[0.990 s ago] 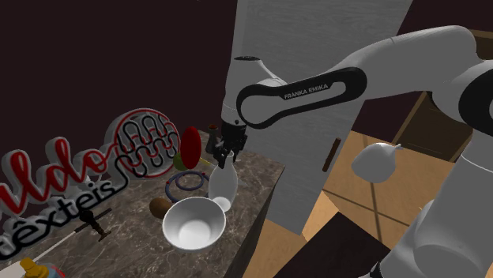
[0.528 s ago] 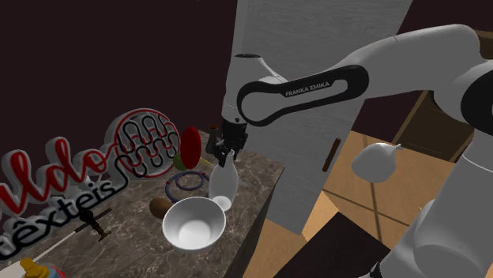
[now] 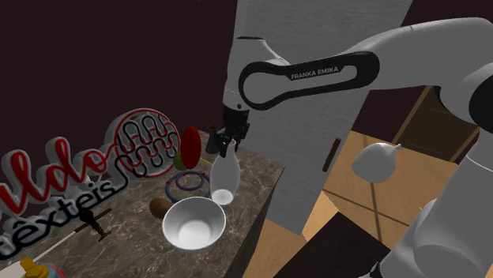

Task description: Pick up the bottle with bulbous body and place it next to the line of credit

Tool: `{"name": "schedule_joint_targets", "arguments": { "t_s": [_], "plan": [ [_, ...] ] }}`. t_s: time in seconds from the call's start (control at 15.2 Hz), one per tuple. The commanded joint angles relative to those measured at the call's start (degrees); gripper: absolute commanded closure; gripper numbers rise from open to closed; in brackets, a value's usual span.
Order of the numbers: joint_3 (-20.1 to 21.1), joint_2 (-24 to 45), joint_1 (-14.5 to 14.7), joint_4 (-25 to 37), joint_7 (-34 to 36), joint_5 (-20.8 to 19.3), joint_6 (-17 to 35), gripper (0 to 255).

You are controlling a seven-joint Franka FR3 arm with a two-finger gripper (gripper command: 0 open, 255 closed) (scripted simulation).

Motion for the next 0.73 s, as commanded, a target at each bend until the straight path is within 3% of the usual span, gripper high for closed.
{"name": "schedule_joint_targets", "arguments": {
  "t_s": [0.0,0.66],
  "plan": [
    [0.0,-0.3,0.0,1.3,-0.2,0.2,-1.6,255],
    [0.0,-1.2,-0.1,8.0,-0.6,0.6,-9.1,255]
  ]
}}
